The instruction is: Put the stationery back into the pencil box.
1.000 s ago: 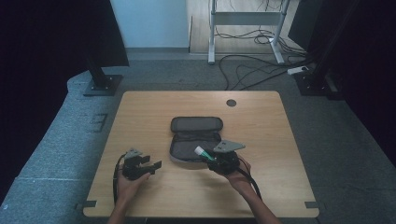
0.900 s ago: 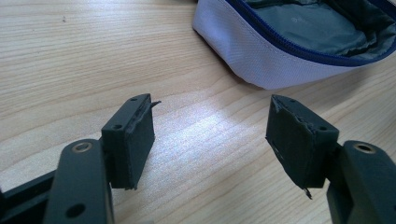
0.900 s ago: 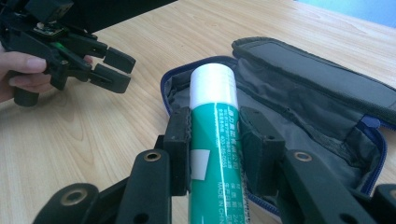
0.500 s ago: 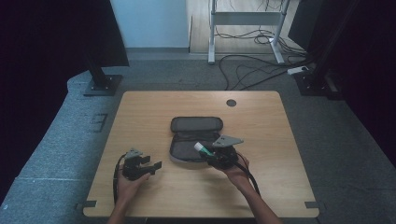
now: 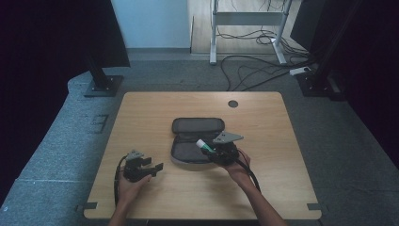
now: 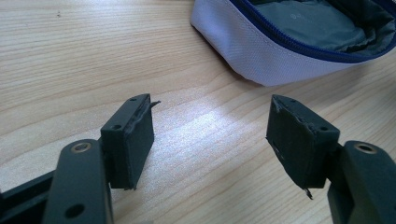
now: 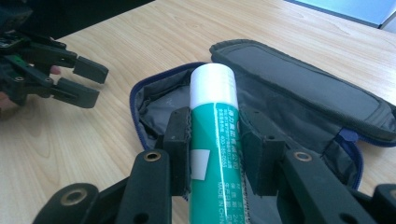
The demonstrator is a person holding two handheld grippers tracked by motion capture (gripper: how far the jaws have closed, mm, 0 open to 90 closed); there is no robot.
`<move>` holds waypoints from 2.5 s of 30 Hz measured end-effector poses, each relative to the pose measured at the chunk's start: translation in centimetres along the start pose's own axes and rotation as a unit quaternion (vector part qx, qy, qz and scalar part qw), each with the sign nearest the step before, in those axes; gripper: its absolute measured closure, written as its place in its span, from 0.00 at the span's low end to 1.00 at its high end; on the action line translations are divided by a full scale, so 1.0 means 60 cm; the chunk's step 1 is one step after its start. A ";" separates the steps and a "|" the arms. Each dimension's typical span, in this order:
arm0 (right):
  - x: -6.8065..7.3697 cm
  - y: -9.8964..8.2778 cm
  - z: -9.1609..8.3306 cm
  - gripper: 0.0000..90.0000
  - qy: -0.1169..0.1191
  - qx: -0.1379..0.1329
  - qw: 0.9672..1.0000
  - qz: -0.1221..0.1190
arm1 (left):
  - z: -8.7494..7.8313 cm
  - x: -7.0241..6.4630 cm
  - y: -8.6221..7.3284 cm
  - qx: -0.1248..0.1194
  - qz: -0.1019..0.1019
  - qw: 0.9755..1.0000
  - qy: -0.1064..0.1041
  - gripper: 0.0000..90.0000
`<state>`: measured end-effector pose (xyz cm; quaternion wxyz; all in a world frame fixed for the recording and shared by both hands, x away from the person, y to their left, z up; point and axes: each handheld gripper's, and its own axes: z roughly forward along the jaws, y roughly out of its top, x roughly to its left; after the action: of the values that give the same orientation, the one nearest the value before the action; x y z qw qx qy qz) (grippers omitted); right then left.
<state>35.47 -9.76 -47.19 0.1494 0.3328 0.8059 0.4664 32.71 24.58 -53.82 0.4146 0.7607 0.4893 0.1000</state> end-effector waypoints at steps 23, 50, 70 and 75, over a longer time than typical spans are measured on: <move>-0.036 0.000 0.055 0.72 -0.017 0.023 1.000 0.007 | 0.001 0.003 -0.002 0.003 -0.004 1.000 -0.001 0.36; -0.047 -0.019 0.099 0.72 -0.033 0.052 0.998 0.014 | 0.003 0.003 -0.003 0.007 -0.004 1.000 -0.003 0.36; -0.043 -0.031 0.123 0.68 -0.046 0.079 0.996 -0.001 | 0.004 0.005 -0.006 0.009 -0.008 1.000 -0.003 0.35; -0.042 -0.026 0.116 0.61 -0.045 0.070 0.997 -0.004 | 0.001 0.006 -0.006 0.003 -0.012 1.000 0.004 0.36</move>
<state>40.53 -7.47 -52.33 0.1635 0.3599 0.8303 0.3928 32.71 24.91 -54.23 0.4113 0.7556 0.5007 0.0965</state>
